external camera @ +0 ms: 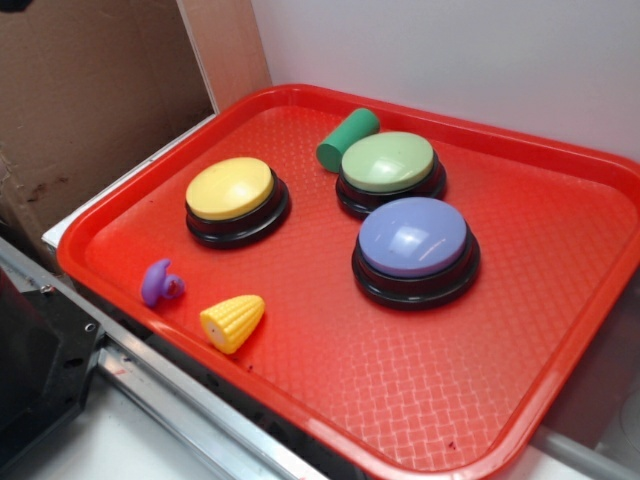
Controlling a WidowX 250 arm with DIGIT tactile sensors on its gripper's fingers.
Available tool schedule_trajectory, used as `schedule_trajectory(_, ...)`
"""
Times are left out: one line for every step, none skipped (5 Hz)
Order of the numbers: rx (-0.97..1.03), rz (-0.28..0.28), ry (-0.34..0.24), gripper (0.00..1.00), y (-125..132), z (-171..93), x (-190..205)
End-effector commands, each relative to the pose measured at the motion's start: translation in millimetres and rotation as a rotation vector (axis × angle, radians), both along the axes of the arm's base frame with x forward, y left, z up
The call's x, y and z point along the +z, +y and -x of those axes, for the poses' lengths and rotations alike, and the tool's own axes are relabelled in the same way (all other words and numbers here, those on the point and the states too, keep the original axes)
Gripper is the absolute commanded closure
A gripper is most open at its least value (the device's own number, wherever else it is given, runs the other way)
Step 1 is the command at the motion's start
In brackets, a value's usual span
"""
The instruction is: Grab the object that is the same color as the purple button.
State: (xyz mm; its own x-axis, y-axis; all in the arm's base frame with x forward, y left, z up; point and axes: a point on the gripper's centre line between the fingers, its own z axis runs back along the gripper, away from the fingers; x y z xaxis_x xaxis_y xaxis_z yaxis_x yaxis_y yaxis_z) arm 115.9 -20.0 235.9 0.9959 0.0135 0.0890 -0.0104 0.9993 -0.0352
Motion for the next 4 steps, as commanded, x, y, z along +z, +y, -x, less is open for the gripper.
schedule_trajectory(0.0,0.0,0.0,0.0,0.0,0.0,0.0)
schedule_trajectory(-0.028,0.0,-0.021,0.0,-6.2,-2.4,-4.4)
schedule_trajectory(-0.036,0.045,-0.064,0.0,-15.0,-3.6,-14.3)
schedule_trajectory(-0.007,0.065,-0.1,0.0,-23.5,-7.3,-27.1)
